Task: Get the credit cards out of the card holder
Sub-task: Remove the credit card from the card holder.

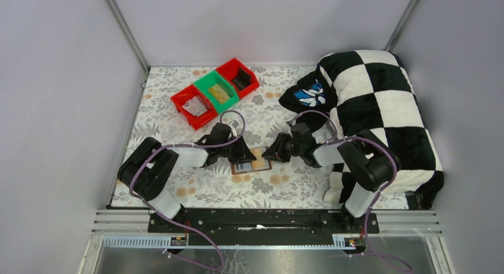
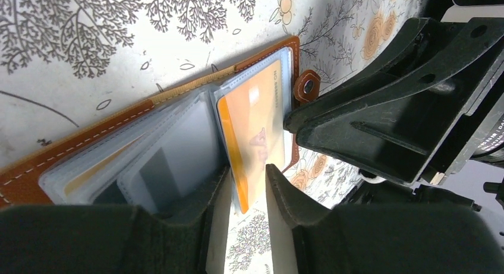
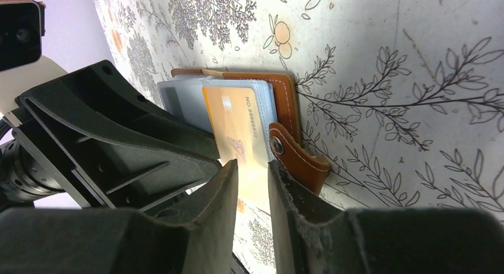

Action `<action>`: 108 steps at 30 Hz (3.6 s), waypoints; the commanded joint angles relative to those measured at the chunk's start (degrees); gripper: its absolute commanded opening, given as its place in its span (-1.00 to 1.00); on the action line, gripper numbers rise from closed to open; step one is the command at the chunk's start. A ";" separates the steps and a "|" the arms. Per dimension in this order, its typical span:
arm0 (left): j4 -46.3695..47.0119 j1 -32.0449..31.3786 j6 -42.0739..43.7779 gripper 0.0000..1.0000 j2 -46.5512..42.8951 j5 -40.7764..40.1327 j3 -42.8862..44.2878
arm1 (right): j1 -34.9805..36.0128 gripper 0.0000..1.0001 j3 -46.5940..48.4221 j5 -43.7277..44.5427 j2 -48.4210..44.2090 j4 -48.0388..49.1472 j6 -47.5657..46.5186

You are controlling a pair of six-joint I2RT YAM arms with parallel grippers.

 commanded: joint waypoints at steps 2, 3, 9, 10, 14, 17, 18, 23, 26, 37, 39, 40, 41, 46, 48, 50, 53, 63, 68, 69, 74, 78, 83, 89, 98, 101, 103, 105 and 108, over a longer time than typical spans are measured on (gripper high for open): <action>0.66 -0.72 1.35 -0.45 -3.70 -0.02 -0.68 | 1.72 -0.35 -0.90 -1.80 2.16 -3.47 -0.45; 0.38 -0.74 1.45 -0.47 -4.29 -0.11 -0.76 | 1.73 -0.35 -0.82 -1.74 2.24 -3.56 -0.58; -2.79 -0.65 2.39 -0.43 -5.93 -1.77 -0.34 | 1.70 -0.36 -0.65 -1.70 2.37 -3.71 -0.66; -3.04 -0.67 2.44 -0.43 -5.74 -1.95 -0.36 | 1.75 -0.35 -0.56 -1.68 2.29 -3.65 -0.71; -2.27 -0.50 2.01 -0.44 -5.28 -1.95 -1.43 | 1.72 -0.36 -0.36 -2.14 1.96 -3.64 -1.09; -1.23 -0.16 1.34 -0.48 -5.29 -1.73 -2.49 | 1.75 -0.37 -0.25 -3.41 2.14 -2.56 -1.20; -0.86 0.01 1.20 -0.52 -5.32 -1.64 -2.79 | 1.73 -0.38 -0.19 -3.74 2.22 -2.21 -1.02; 1.76 0.50 0.42 -0.68 -4.41 -0.15 -3.77 | 1.71 -0.40 -0.20 -3.87 2.55 -1.91 -1.09; 3.02 0.60 0.27 -0.94 -3.37 0.57 -3.94 | 1.78 -0.41 -0.32 -3.63 2.77 -1.95 -1.00; -1.85 2.08 2.79 -1.00 -7.28 -0.22 -3.70 | 1.66 -0.50 -0.97 0.15 3.86 -5.79 -0.52; -2.97 2.45 3.58 -1.00 -7.98 -0.17 -3.80 | 1.62 -0.53 -1.09 0.87 4.06 -6.45 -0.31; -3.48 2.68 3.85 -1.00 -8.47 -0.06 -3.95 | 1.69 -0.53 -1.12 1.13 4.02 -6.77 -0.28; -3.64 2.81 4.09 -1.00 -8.91 0.00 -4.27 | 1.54 -0.54 -1.13 1.27 4.09 -6.98 -0.29; -4.97 3.82 5.23 -1.00 -10.01 0.06 -5.27 | 1.31 -0.53 -1.54 1.57 4.15 -6.96 -0.14; -4.74 4.38 5.30 -1.00 -10.24 0.51 -5.93 | 1.28 -0.54 -1.54 1.58 4.18 -6.91 -0.10; -4.75 4.98 5.46 -1.00 -10.39 0.92 -6.40 | 1.21 -0.54 -1.63 1.70 4.18 -6.93 -0.12; -5.10 5.51 5.68 -1.00 -10.85 1.41 -6.87 | 1.09 -0.55 -1.76 1.74 4.17 -6.96 -0.11; -8.42 7.18 7.27 -1.00 -14.23 2.21 -7.05 | 0.84 -0.56 -2.12 1.58 4.38 -6.61 -0.11; -8.67 7.76 7.28 -1.00 -13.68 2.60 -7.76 | 0.74 -0.56 -2.14 1.86 3.69 -7.08 -0.37; -8.68 7.77 7.28 -1.00 -13.43 2.62 -7.84 | 0.78 -0.56 -2.17 1.90 3.39 -7.25 -0.45; -8.11 7.77 7.56 -1.00 -11.78 3.15 -7.87 | 0.62 -0.56 -2.72 1.56 0.08 -6.33 -0.93; -7.02 7.69 7.32 -1.00 -10.66 4.43 -7.82 | 0.65 -0.51 -2.77 2.35 -4.60 -6.72 -1.74; -6.82 7.68 7.51 -1.00 -10.16 4.85 -7.56 | 2.37 -0.23 0.67 3.00 -8.15 -10.05 -4.14; -6.57 7.70 7.33 -1.00 -9.63 5.40 -6.93 | 4.41 -0.15 6.00 2.30 -4.96 -12.19 -6.17; -6.57 7.68 7.27 -0.83 -8.87 6.15 -6.31 | 6.57 -0.12 14.40 7.39 -2.06 -23.13 -12.61; -6.54 7.68 7.36 -0.91 -8.59 6.32 -6.32 | 7.24 -0.08 16.34 9.88 -1.68 -27.08 -14.70; -6.55 7.68 7.37 -1.00 -8.40 6.17 -6.31 | 7.40 -0.08 16.73 10.07 -1.07 -27.44 -14.95; -6.42 7.68 7.29 -1.00 -8.28 6.18 -6.31 | 7.61 -0.09 16.93 9.54 0.04 -26.99 -14.80; -6.39 7.68 7.28 -1.00 -8.33 6.21 -6.31 | 8.08 -0.11 17.53 10.00 1.75 -27.25 -14.86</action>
